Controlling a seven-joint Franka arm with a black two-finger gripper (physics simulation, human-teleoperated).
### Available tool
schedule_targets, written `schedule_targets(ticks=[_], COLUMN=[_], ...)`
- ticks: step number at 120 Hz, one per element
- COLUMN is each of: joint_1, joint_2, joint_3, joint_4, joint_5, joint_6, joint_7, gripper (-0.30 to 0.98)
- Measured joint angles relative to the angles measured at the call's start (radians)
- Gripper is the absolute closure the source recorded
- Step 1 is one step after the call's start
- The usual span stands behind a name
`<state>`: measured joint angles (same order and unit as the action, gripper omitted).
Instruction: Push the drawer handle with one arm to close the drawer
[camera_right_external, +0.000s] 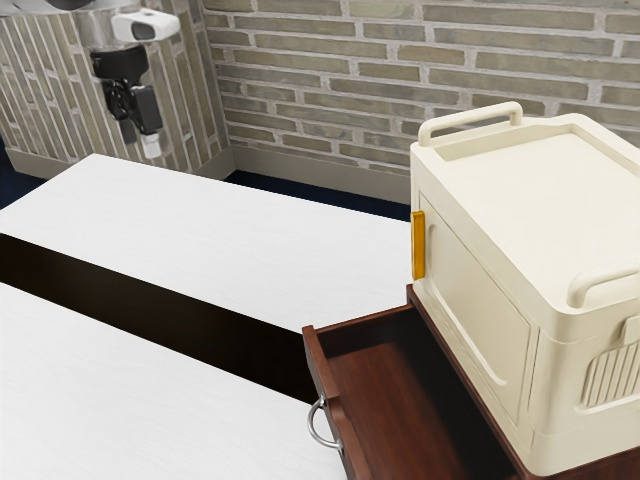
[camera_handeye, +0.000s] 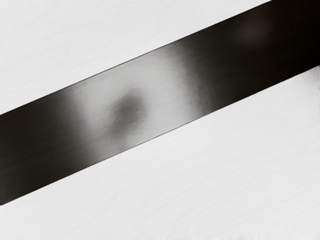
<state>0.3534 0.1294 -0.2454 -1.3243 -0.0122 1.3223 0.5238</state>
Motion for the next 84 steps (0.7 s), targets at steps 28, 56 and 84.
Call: schedule_targets(ticks=[28, 56, 84], joint_1=[0.011, -0.005, -0.035], joint_2=[-0.090, -0.529, -0.792], joint_3=[-0.005, -0.134, -0.140], joint_4=[0.068, -0.293, -0.883], joint_5=[0.000, -0.009, -0.111], joint_6=[-0.015, -0.131, -0.025], joint_7=[0.100, 0.158, 0.194], gripper=[0.00, 0.00, 0.00])
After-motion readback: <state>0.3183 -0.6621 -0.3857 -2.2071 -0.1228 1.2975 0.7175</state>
